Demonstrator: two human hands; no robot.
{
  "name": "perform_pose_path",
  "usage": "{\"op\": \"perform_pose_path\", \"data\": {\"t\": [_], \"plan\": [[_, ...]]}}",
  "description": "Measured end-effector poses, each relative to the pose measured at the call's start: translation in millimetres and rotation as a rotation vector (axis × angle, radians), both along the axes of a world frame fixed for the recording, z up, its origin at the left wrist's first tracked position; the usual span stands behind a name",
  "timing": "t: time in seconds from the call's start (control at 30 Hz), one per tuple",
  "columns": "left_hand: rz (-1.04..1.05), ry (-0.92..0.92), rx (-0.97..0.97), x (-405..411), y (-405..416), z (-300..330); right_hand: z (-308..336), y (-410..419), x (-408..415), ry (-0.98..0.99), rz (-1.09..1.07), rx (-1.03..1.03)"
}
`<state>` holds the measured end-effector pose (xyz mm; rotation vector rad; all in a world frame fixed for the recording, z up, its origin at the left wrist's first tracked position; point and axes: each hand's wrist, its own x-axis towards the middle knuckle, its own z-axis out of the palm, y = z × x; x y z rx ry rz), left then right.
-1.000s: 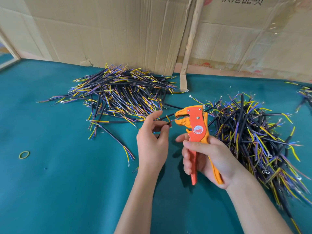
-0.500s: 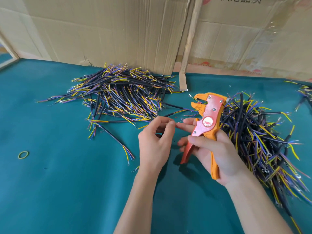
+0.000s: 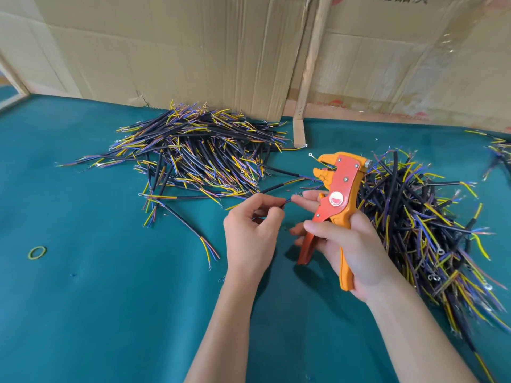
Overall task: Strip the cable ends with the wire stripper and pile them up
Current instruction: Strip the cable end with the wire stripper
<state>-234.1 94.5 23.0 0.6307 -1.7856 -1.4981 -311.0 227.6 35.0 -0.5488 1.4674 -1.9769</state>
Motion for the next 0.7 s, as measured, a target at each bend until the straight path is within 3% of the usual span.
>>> {"op": "perform_pose_path", "data": {"t": [0.27,0.7], "plan": [[-0.026,0.029,0.117,1.8,-4.2,-3.4,1.4,1.0,-1.4,-0.139,0.057,-0.08],[-0.052,-0.051,0.076,0.8,-3.1,0.8,4.3,2.2,-1.5,-0.216,0.066,-0.109]]}}
